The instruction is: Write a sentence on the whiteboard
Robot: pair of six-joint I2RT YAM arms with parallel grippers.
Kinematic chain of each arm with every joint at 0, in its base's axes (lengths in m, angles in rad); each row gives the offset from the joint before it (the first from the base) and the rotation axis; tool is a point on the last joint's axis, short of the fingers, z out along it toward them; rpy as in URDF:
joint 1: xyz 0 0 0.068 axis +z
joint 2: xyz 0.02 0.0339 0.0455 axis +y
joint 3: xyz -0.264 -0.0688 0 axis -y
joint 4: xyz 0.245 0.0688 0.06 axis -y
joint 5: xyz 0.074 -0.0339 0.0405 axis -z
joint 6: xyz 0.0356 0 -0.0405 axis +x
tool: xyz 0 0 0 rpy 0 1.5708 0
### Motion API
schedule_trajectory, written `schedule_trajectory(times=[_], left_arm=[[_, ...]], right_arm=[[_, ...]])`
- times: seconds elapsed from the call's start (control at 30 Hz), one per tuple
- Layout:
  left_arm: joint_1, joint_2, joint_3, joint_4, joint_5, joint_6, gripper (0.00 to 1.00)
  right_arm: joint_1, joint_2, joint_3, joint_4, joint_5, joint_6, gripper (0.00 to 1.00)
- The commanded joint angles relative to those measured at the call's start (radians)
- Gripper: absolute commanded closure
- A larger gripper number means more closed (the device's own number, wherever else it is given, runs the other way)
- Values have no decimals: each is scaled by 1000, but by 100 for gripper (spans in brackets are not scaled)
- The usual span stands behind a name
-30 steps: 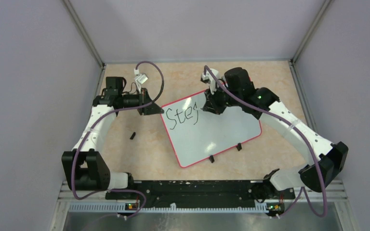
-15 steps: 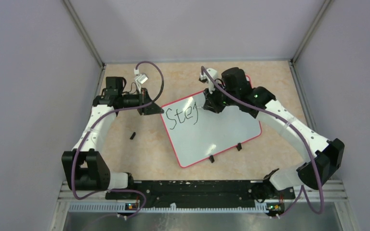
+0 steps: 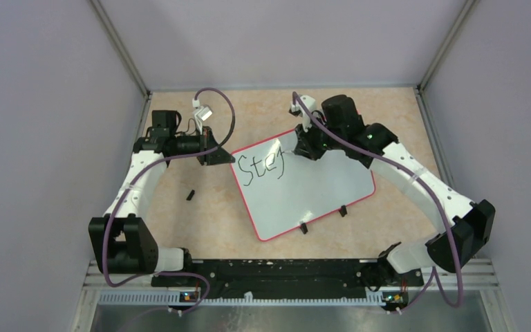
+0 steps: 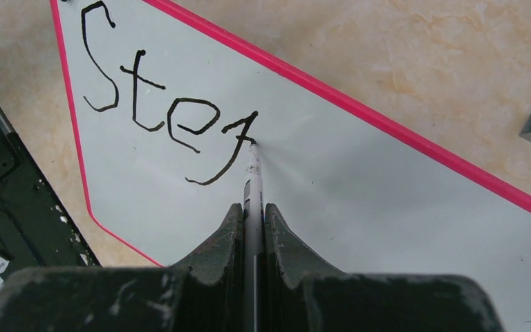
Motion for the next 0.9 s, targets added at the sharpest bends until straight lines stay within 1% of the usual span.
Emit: schedule_trajectory(times=[0.0,0.17,0.57,0.87], left_arm=[[-3,-9,-2,13,19,29,100],[-3,-6,0,13,19,29,100],[-3,-3,2,11,17,28,100],[-3,0,3,9,20,31,100]], right_arm=[[-28,-28,-9,43,63,-15,100],[-31,-41,-34,33,66,-20,100],[-31,-49,-84,25,13,-8,100],[18,-39,-82,29,-4,2,100]])
